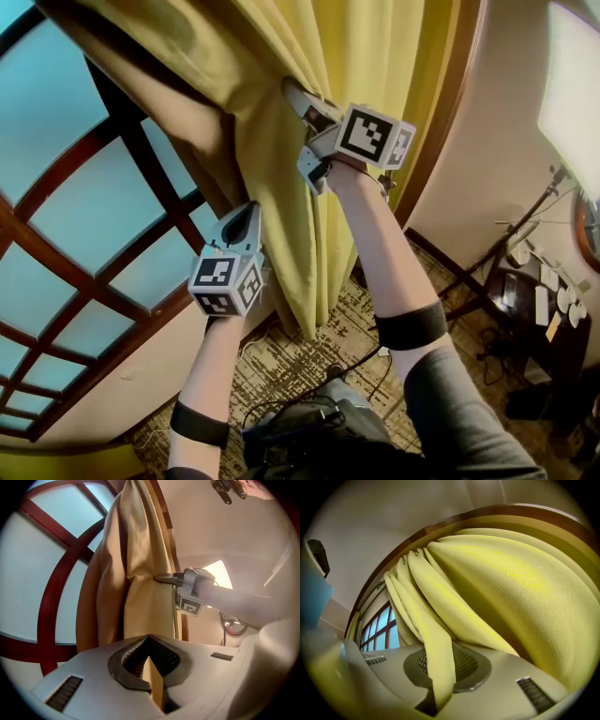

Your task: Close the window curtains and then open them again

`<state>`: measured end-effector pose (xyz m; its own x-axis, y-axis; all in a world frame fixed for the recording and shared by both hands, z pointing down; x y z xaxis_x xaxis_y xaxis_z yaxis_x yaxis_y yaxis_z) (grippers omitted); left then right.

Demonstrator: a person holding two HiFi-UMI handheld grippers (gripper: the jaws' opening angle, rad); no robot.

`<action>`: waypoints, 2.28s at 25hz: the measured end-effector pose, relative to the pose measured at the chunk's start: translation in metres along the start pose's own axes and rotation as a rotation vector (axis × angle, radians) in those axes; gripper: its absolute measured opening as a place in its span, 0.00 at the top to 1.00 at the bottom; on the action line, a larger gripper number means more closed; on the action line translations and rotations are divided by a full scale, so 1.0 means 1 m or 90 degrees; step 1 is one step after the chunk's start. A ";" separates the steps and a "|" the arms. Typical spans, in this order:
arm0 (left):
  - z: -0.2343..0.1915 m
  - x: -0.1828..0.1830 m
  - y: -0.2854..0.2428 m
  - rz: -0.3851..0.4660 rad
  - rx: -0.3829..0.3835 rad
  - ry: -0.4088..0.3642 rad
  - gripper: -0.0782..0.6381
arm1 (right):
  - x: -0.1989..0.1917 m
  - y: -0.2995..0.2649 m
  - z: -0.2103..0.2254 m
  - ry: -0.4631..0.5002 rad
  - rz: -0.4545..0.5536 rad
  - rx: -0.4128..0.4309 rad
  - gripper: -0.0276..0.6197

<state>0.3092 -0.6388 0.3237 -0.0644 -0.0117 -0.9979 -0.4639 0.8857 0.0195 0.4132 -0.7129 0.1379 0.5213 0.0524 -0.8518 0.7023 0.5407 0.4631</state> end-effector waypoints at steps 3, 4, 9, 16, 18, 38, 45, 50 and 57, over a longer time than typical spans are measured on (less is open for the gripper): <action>-0.003 0.002 -0.003 -0.005 0.014 0.012 0.89 | -0.021 -0.009 -0.009 0.001 -0.029 0.017 0.89; -0.004 0.002 -0.010 -0.005 0.022 0.015 0.89 | -0.026 -0.012 -0.008 0.003 -0.040 0.033 0.89; -0.028 -0.005 -0.034 0.001 0.071 0.021 0.89 | -0.053 -0.044 -0.007 0.026 -0.088 0.093 0.88; -0.042 -0.001 -0.039 0.018 0.158 0.012 0.89 | -0.057 -0.054 -0.007 0.009 -0.100 0.162 0.89; -0.042 0.001 -0.041 0.017 0.174 0.004 0.89 | -0.053 -0.053 -0.002 -0.005 -0.093 0.169 0.89; -0.043 0.015 -0.038 0.026 0.047 0.006 0.89 | -0.056 -0.047 -0.005 0.153 -0.132 0.016 0.90; -0.022 0.022 -0.068 0.032 0.028 0.008 0.89 | -0.021 -0.038 0.017 0.171 -0.115 0.016 0.90; 0.012 0.027 -0.103 0.034 0.023 -0.010 0.89 | 0.019 0.000 0.072 0.133 -0.078 -0.022 0.90; 0.062 0.016 -0.155 0.014 -0.015 -0.008 0.89 | 0.033 0.084 0.161 0.078 -0.049 -0.117 0.90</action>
<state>0.4346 -0.7477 0.3012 -0.0637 0.0142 -0.9979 -0.4827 0.8747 0.0433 0.5671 -0.8016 0.1884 0.3990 0.1006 -0.9114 0.6322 0.6897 0.3529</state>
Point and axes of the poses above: the fingertips, and each gripper's own axes: y backward along the fingers, z to its right, x out of its top, the point moved 1 cm from there along y, backward along the fingers, and after that the axes turned 14 degrees about x, right-handed, at the moved point
